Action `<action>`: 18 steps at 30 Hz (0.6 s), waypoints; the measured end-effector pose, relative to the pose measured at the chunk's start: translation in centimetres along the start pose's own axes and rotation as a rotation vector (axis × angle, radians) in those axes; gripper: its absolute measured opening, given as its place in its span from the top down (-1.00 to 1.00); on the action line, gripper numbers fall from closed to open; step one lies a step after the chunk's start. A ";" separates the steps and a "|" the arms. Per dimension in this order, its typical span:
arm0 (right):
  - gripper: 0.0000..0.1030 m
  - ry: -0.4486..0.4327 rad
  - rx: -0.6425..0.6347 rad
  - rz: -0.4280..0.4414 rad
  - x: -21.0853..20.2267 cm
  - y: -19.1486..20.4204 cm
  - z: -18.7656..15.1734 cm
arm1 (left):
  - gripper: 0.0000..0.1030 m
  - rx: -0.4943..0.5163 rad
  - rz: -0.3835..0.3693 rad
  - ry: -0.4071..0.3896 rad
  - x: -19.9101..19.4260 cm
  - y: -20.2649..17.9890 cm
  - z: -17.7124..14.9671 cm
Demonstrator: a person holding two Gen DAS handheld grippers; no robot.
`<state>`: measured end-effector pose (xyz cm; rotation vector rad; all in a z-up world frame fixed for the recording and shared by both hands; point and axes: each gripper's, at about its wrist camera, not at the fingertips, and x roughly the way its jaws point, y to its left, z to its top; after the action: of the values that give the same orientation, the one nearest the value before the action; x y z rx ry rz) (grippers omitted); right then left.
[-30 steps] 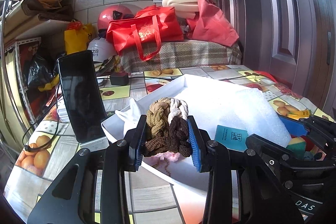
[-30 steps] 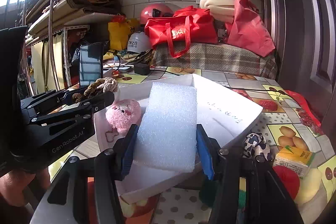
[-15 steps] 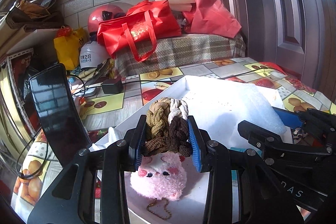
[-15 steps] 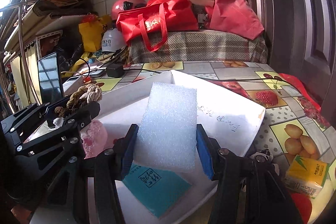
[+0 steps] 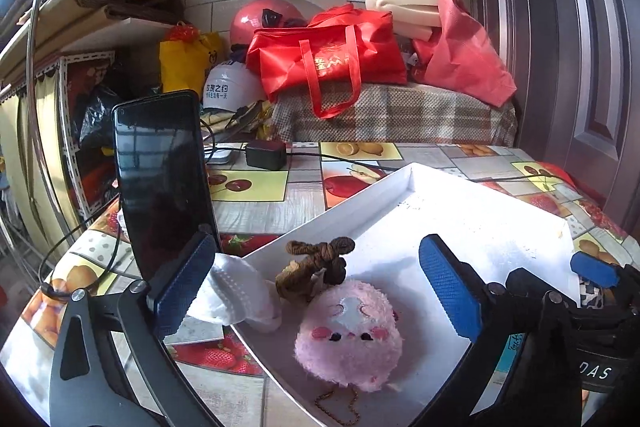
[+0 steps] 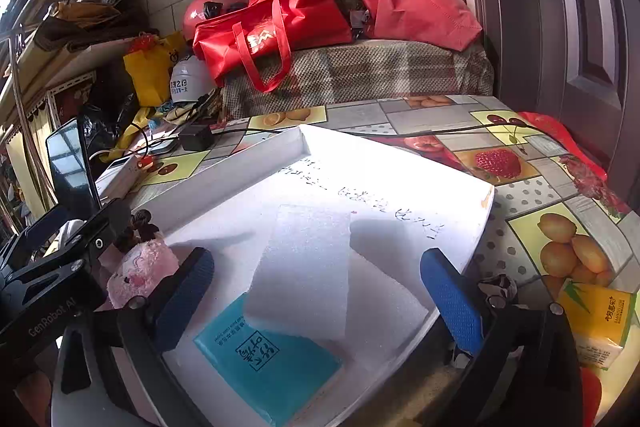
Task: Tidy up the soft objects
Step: 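Open the left tool to drop the rope toys while the right releases the foam block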
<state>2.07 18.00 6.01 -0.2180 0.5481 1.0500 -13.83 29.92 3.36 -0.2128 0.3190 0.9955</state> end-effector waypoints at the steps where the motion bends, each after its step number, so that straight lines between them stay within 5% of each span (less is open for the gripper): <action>1: -1.00 -0.004 -0.002 -0.005 -0.1 0.0 0.0 | -1.00 0.003 0.009 -0.006 -0.1 -0.1 0.0; 18: -1.00 -0.099 -0.036 -0.037 -1.7 0.6 -0.1 | -1.00 0.009 0.035 -0.064 -1.3 -0.1 -0.1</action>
<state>0.87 16.92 6.84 -0.2062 0.4343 1.0296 -14.37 28.78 3.72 -0.1679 0.2696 1.0333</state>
